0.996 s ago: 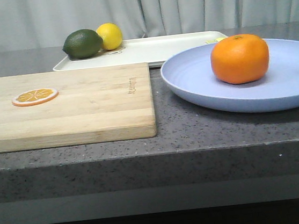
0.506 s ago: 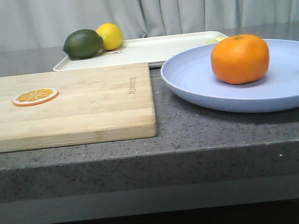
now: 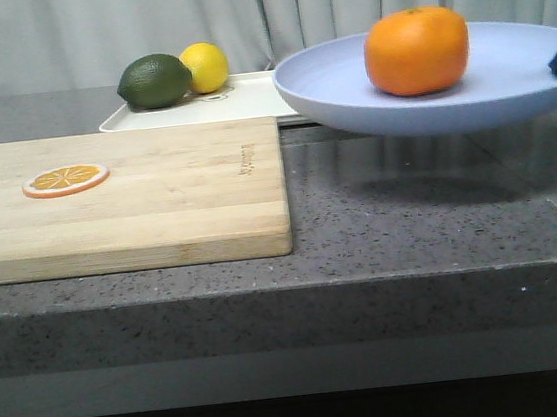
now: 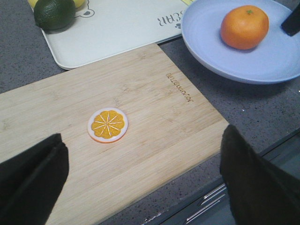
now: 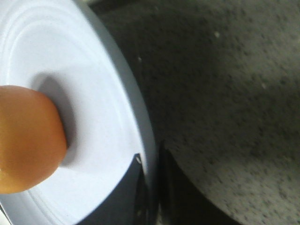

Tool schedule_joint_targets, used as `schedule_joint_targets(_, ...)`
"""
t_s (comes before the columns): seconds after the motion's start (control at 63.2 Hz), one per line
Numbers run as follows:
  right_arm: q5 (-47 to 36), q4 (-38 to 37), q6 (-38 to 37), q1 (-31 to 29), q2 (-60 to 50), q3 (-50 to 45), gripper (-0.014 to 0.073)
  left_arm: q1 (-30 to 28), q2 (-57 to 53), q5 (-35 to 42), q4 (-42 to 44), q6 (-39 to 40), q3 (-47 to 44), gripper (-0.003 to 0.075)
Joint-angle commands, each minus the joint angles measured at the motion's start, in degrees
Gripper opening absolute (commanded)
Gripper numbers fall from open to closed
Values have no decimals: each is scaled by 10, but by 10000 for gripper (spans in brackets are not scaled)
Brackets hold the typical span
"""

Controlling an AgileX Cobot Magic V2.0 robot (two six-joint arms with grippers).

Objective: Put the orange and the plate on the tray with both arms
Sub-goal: 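Lift the plate with the orange and carry it over the white tray, then lower the plate onto the white tray and open the right gripper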

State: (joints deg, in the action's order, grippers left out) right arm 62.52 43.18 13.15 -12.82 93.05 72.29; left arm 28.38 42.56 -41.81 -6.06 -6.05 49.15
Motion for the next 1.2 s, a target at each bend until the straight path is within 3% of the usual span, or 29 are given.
schedule_joint_targets(0.0,-9,42,-35,22,-6,64,-117,-1,-3,40,-9,6,14,639)
schedule_joint_targets(0.348,-21,41,-146,108,157,310,-117,-1,-3,40,-9,6,14,638)
schedule_joint_targets(0.696,-24,28,-267,133,343,572,-117,-1,-3,40,-10,6,14,639)
schedule_joint_targets(0.854,-25,10,-283,133,386,619,-117,-1,-3,40,-10,6,14,639)
schedule_joint_targets(1.186,-22,-24,-288,132,393,621,-117,-1,-3,39,-10,6,14,638)
